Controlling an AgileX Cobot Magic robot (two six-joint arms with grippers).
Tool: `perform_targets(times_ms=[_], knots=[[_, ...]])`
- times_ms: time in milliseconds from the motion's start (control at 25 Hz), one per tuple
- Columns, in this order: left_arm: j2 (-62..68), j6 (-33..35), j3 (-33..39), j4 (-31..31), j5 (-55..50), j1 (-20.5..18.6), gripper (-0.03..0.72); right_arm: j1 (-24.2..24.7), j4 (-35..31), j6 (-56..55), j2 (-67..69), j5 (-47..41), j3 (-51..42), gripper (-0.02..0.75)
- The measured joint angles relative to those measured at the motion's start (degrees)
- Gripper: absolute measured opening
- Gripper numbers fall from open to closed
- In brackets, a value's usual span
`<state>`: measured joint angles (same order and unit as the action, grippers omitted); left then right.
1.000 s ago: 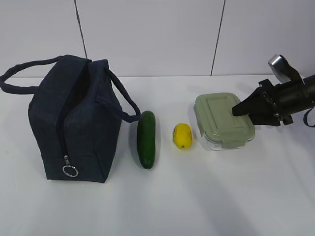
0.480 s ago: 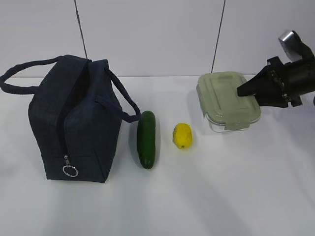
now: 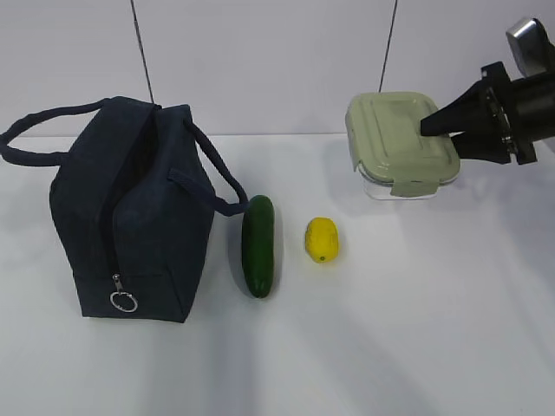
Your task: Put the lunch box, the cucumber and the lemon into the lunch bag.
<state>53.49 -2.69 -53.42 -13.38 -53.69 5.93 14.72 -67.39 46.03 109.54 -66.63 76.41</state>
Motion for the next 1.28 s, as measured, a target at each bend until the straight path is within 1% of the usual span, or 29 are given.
perform_targets(times_ms=[120, 240, 560, 680, 840, 1080, 1280], knots=[[8.65, 1.08, -6.11, -2.14, -1.27, 0.0, 0.418, 0.0, -1.57, -0.21, -0.66, 0.0, 0.0, 0.368], [17.09, 2.69, -12.36, -2.94, -3.86, 0.0, 0.419, 0.0, -3.09, -0.47, -0.8, -0.03, 0.0, 0.368], [32.01, 9.67, -26.72, -6.13, -8.17, 0.0, 0.419, 0.0, -5.86, -0.65, -0.8, -0.13, 0.0, 0.368], [37.53, 11.12, -30.59, -9.6, -10.37, 0.0, 0.419, 0.0, -6.96, -0.65, -0.84, -0.13, 0.0, 0.368], [42.8, 11.99, -33.98, -12.59, -10.76, 0.0, 0.419, 0.0, -7.22, -0.79, -1.65, -0.13, 0.0, 0.368], [47.92, 13.5, -34.9, -13.48, -10.87, 0.0, 0.419, -0.83, -9.47, -1.01, -2.86, -0.13, 0.0, 0.368], [50.6, 14.06, -34.9, -13.56, -10.87, 0.0, 0.419, -5.12, -10.0, -1.01, -2.79, -0.13, 0.0, 0.368]])
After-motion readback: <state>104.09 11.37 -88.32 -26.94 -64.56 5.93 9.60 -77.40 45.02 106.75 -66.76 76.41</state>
